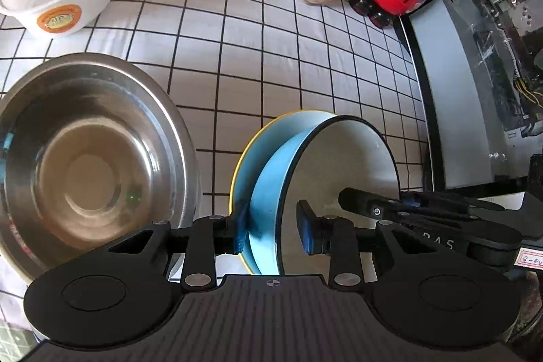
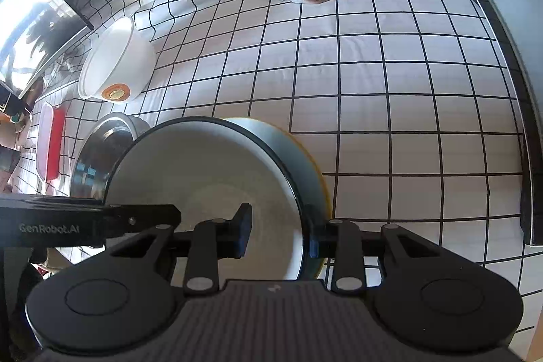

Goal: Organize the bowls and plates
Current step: 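Hold the rims of the stacked blue and cream bowls with both tools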

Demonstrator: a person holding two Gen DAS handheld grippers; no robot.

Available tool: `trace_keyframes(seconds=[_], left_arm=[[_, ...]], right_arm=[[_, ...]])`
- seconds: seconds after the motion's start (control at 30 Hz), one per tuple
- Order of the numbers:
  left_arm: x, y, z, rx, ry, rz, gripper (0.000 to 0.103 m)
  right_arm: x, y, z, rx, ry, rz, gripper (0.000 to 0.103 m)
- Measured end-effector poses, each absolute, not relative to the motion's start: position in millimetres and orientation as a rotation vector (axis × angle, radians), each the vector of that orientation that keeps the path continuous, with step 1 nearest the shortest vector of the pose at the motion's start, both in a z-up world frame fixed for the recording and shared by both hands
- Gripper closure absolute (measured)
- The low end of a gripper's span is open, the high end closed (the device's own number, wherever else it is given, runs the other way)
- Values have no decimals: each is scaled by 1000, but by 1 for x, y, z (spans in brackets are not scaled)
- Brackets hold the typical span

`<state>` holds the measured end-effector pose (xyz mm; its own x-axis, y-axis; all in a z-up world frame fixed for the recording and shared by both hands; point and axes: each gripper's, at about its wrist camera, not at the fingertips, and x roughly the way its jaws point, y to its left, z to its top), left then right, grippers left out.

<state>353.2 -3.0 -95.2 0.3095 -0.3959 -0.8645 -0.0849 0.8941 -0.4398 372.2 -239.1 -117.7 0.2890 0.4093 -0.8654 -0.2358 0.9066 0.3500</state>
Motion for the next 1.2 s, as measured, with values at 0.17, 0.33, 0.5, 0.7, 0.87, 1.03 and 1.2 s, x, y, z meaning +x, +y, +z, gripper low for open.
trace_keyframes(seconds=[0.17,0.33,0.5,0.7,0.87,1.03,1.2], left_arm=[[352,1,-89,-455,1231,-203,70],[353,4,-86,-464,1216,-193,70],[351,7,-81,-470,1195,-198,71],[350,4,-77,-417,1177,-194,73],[351,2,-76,-362,1162,-168,73],[356,2,-79,-350,1168,-157,73],[362,-1,-84,-358,1171,-174,73]], right_arm=[[371,-240,-117,164,1199,436,70],[370,-239,-112,139,1186,439,70],[371,-242,-111,142,1190,448,70],[368,-245,-106,134,1179,458,70],[364,-247,-94,92,1126,445,70],[365,-253,-89,56,1090,405,69],[368,-262,-104,108,1135,387,64]])
